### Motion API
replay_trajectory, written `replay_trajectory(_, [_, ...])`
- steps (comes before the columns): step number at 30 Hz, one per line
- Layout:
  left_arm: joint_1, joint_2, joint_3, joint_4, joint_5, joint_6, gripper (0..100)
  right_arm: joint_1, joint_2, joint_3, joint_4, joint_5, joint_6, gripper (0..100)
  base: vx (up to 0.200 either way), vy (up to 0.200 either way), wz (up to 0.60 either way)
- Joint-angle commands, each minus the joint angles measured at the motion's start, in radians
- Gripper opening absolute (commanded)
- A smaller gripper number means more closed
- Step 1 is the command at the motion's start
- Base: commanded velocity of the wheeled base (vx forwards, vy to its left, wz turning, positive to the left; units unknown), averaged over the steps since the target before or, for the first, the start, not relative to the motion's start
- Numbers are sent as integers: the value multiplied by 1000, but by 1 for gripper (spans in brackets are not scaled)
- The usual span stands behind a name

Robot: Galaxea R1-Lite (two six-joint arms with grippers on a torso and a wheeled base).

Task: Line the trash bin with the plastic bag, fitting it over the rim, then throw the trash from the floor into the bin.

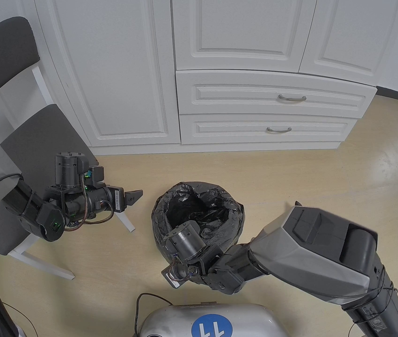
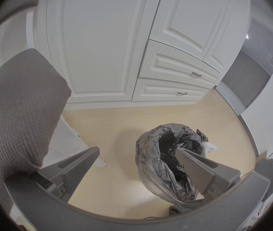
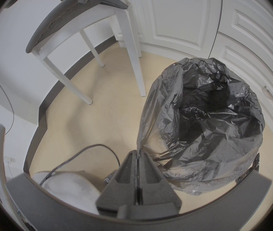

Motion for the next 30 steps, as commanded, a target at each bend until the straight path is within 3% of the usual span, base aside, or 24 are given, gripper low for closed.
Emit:
replay_trajectory(1, [-4,14,2,-22,0,-2,100,9,74,-68,4,-24,27,0,0,0,0])
replay_trajectory(4, [-6,34,2,-56,6,-4,100,10,86,-98,10,-26,31,0,0,0,0])
replay_trajectory(5, [-7,43,2,-71,7,-5,100,10,95,-118,12,-26,31,100,0,0,0])
replay_trajectory(12, [-35,48,10,-79,6,-12,100,27,43,-109,13,-28,70,100,0,0,0])
replay_trajectory(21, [-73,60,18,-80,38,-13,100,74,-234,149,1,-26,120,100,0,0,0])
replay_trajectory(25, [-81,66,38,-79,95,-15,100,98,-308,227,-18,-34,169,100,0,0,0])
replay_trajectory(30, [-116,83,111,-80,158,-19,100,36,-382,305,-56,-130,194,100,0,0,0])
